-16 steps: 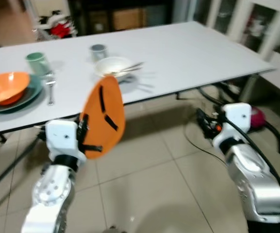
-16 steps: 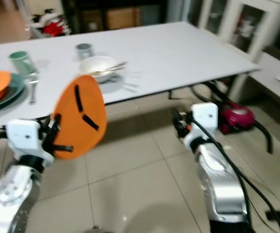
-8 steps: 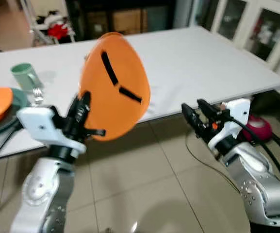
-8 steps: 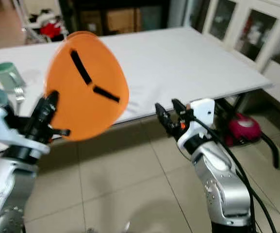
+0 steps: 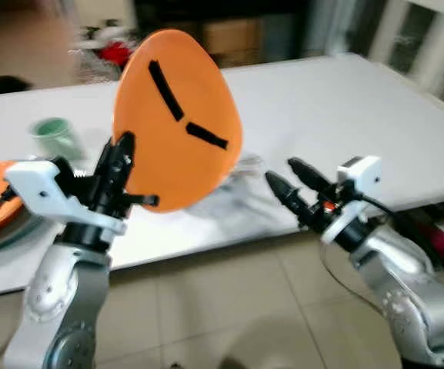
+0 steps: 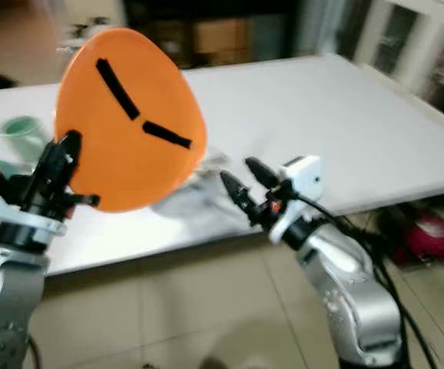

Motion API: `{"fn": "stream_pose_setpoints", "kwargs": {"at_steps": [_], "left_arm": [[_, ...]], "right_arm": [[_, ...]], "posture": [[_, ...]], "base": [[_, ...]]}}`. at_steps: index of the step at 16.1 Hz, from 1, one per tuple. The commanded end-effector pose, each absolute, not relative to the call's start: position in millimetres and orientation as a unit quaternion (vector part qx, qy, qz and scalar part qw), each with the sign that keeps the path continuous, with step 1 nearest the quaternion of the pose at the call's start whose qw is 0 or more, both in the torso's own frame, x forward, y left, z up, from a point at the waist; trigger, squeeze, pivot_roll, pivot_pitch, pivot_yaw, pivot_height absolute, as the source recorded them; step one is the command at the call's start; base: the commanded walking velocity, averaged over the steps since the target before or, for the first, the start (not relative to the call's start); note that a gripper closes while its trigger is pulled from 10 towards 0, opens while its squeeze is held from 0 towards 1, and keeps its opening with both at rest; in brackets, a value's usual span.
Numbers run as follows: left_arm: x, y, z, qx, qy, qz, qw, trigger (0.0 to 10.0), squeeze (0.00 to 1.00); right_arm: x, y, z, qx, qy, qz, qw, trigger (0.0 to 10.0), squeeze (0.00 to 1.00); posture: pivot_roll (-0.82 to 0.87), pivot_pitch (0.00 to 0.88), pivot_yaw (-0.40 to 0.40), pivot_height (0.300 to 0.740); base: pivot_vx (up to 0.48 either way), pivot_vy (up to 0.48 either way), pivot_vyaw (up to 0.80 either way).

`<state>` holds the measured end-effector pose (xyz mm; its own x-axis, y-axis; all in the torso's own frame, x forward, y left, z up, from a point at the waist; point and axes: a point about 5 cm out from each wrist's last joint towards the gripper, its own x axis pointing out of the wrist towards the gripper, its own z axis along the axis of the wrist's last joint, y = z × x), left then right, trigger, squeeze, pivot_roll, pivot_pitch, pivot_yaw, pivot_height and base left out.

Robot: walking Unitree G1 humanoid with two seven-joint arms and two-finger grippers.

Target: Setting the table

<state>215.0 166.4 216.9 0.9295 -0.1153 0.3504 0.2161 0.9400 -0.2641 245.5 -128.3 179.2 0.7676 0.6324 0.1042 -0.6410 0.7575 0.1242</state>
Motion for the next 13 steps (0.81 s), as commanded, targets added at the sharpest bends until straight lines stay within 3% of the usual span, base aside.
{"fn": "stream_pose_setpoints", "kwargs": {"at_steps": [1, 5, 11, 13], "left_arm": [[211.6, 173.6, 227.4, -0.149, -0.195, -0.070, 0.967, 10.0, 0.00], [210.5, 176.1, 229.7, -0.172, -0.201, -0.074, 0.961, 10.0, 0.00], [220.1, 190.7, 229.9, -0.247, -0.208, -0.051, 0.945, 10.0, 0.00], [221.2, 191.8, 223.9, -0.235, -0.191, -0.046, 0.952, 10.0, 0.00]], "right_arm": [[242.1, -119.4, 180.3, 0.099, -0.022, 0.361, 0.927, 10.0, 0.00], [241.3, -120.2, 181.9, 0.141, -0.014, 0.363, 0.921, 10.0, 0.00], [258.0, -120.0, 189.2, 0.278, 0.023, 0.345, 0.896, 10.0, 0.00], [259.7, -122.2, 191.5, 0.275, 0.019, 0.339, 0.900, 10.0, 0.00]], "posture": [[-0.09, 0.033, 0.028, 0.740], [-0.09, 0.031, 0.029, 0.740], [-0.08, 0.024, 0.041, 0.740], [-0.08, 0.022, 0.043, 0.740]], "base": [[0.000, 0.000, 0.00], [0.000, 0.000, 0.00], [0.000, 0.000, 0.00], [0.000, 0.000, 0.00]]}}
